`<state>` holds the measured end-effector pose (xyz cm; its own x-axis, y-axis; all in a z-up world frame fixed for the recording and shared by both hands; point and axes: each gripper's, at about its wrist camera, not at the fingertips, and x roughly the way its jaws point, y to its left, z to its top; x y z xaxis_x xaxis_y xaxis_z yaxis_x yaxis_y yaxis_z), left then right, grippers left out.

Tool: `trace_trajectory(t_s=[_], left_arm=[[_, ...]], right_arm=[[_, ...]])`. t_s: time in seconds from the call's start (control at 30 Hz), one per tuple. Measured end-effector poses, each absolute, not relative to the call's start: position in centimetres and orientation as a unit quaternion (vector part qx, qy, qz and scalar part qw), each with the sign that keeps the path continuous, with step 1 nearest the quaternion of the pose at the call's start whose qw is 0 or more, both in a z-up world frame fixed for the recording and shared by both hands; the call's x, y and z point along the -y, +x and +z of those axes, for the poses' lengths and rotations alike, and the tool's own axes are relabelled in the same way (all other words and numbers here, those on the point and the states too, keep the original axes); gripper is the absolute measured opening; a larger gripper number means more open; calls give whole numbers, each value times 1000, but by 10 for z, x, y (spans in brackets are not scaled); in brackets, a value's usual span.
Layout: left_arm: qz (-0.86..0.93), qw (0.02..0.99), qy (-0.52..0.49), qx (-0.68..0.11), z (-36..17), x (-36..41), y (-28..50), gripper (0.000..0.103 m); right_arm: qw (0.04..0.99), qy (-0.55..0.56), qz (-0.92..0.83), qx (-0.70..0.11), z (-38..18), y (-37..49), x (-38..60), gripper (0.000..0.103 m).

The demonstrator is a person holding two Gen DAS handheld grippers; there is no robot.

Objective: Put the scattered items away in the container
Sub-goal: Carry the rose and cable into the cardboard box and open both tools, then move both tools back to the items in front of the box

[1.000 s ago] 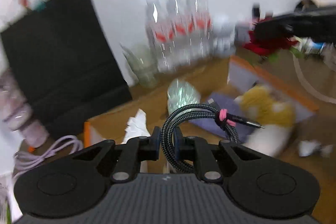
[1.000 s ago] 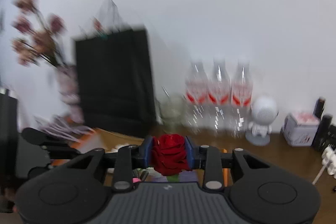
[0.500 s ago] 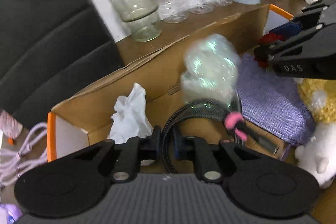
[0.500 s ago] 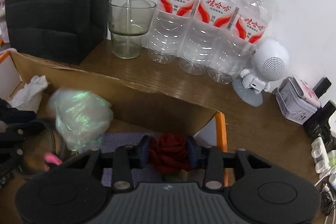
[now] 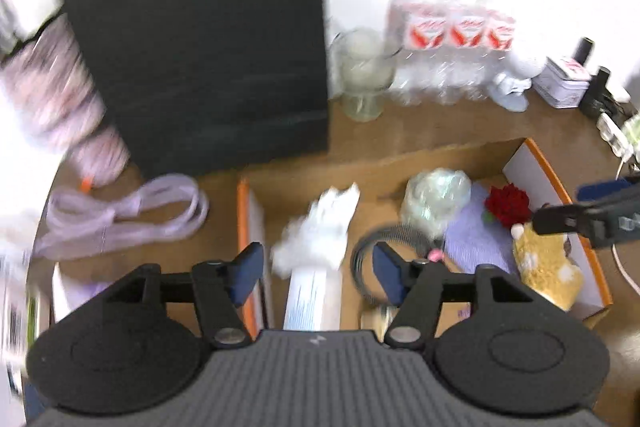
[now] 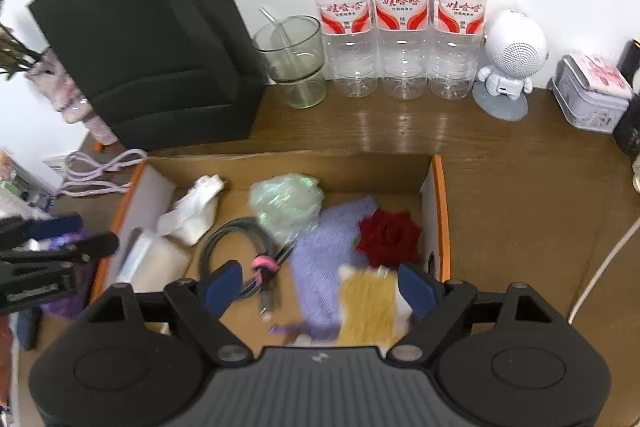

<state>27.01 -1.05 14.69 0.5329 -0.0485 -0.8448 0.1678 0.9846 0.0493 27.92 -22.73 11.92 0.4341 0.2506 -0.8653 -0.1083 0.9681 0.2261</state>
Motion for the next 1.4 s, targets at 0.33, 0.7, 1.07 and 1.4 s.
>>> trace_trajectory(t_s=[0.33,0.7,1.07,1.4], left_arm=[[-21,984,48,-168,131,16,125,102],[-20,985,15,-170,115,14,91,102],[-5,981,1,-193,98,19,-4,103],[-10,977,-26,-213,45,20,-130,103]], right_arm=[[969,-25,146,-197,119,141,199,88],[968,-17,151,-199,91,121,193,88],[970,12,134,-201,67,15,218,89],[951,39,133,-277,25,-109,248,93]])
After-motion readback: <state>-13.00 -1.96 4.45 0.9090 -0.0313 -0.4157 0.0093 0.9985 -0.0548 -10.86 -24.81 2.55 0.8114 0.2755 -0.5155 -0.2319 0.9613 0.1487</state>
